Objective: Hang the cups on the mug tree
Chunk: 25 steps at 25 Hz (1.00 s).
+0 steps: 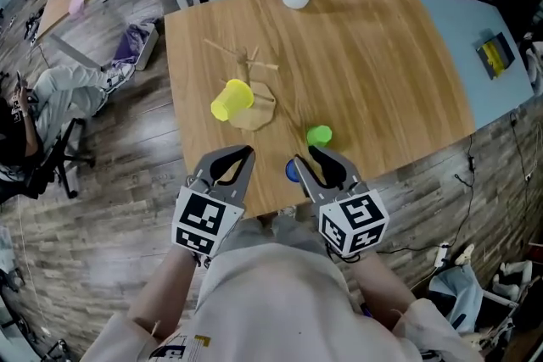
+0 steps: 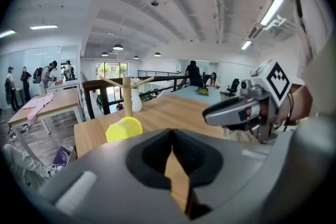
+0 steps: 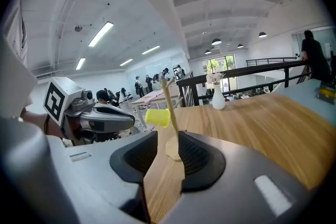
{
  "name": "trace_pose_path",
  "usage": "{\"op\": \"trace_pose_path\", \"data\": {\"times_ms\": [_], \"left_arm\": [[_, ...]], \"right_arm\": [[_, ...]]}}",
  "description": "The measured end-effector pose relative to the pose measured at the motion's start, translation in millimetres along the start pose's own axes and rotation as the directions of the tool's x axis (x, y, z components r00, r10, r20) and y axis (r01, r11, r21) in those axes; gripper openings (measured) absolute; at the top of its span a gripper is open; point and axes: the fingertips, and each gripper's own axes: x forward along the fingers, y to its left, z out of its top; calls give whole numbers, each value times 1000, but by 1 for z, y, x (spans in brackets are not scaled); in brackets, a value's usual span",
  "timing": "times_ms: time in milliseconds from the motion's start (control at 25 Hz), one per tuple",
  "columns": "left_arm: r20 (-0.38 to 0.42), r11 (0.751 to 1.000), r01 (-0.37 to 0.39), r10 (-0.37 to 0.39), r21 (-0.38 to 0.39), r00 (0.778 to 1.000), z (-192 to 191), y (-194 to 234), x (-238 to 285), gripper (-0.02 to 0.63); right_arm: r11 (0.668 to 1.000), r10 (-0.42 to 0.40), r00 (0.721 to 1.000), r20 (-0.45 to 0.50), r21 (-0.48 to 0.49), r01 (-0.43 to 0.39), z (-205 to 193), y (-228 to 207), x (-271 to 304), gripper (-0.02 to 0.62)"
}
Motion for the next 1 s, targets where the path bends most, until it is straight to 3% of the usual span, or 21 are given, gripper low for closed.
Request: {"op": "trace_pose_path", "data": {"times_ms": [360,1000], "left_arm": [[-24,1000,18,-19,-13,1000,-28,-4,17,3],[-132,996,83,-85,-19,988,-117,-14,62,3]], "right_arm": [[998,-44,995,-89,-40,41,-50,-12,17,181],[995,-102,974,-205,-31,97,-148,-41,50,222]]}}
